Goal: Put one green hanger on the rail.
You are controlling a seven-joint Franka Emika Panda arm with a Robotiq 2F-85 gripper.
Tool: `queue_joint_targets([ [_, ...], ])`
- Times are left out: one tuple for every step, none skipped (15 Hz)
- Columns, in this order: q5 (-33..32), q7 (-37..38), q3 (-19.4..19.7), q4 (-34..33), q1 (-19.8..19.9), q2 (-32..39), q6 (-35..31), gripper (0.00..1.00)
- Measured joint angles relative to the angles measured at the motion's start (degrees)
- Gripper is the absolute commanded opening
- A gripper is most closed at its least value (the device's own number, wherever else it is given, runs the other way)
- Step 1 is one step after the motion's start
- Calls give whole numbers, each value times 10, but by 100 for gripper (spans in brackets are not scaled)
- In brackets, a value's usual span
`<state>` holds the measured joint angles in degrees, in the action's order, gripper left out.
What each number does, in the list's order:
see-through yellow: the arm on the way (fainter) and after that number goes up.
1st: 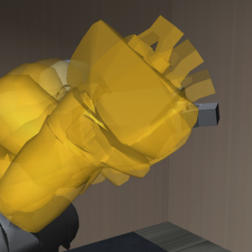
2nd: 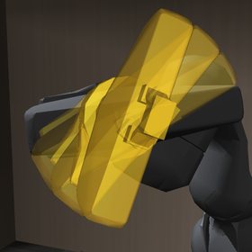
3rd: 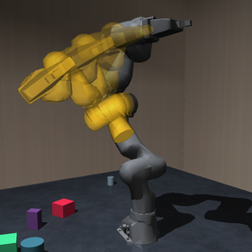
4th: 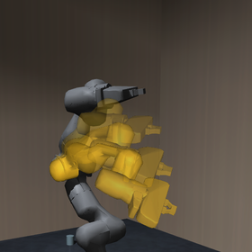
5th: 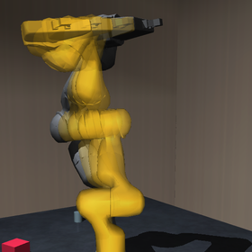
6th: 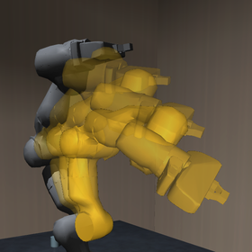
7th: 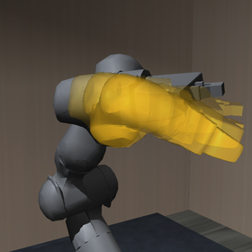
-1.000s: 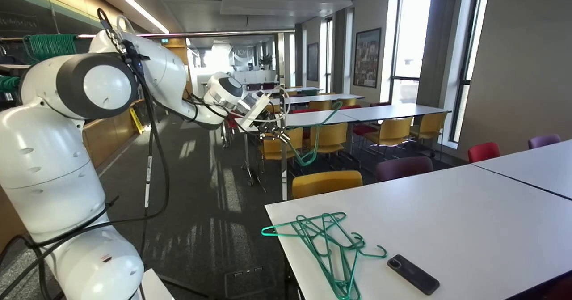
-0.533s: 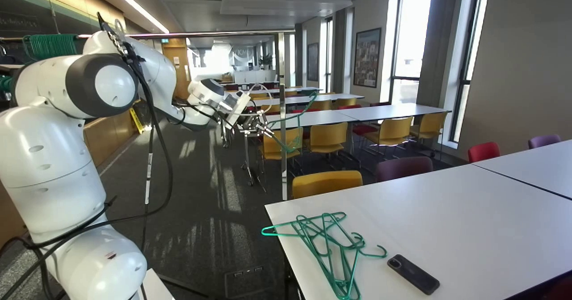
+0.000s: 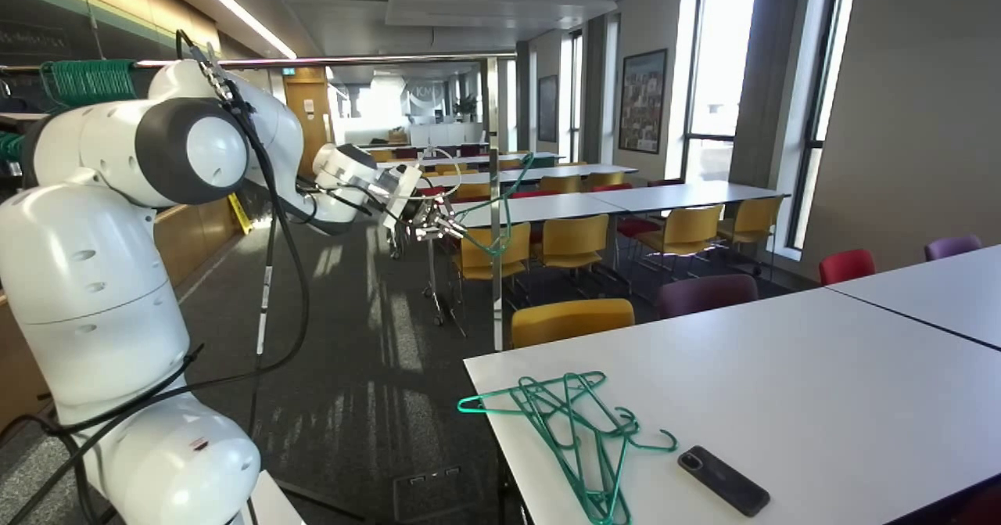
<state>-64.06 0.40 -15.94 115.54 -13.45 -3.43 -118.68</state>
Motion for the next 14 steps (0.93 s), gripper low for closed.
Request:
queue_joint_targets([
  [-1,0,0,0,0,1,0,10],
  [-1,0,0,0,0,1,0,10],
  [-1,0,0,0,0,1,0,10],
  [-1,0,0,0,0,1,0,10],
  [-1,0,0,0,0,1,0,10],
  [-1,0,0,0,0,1,0,10],
  [-1,0,0,0,0,1,0,2],
  [-1,0,0,0,0,1,0,2],
  [-1,0,0,0,0,1,0,2],
  [-3,0,0,0,-1,1,0,2],
  [-15,-1,-1,-3,-3,2,0,2],
  [-36,-5,-5,-9,-6,2,6,2],
  [-59,-12,-11,-21,-11,2,18,2],
  [-78,-23,-17,-35,-17,3,32,2],
])
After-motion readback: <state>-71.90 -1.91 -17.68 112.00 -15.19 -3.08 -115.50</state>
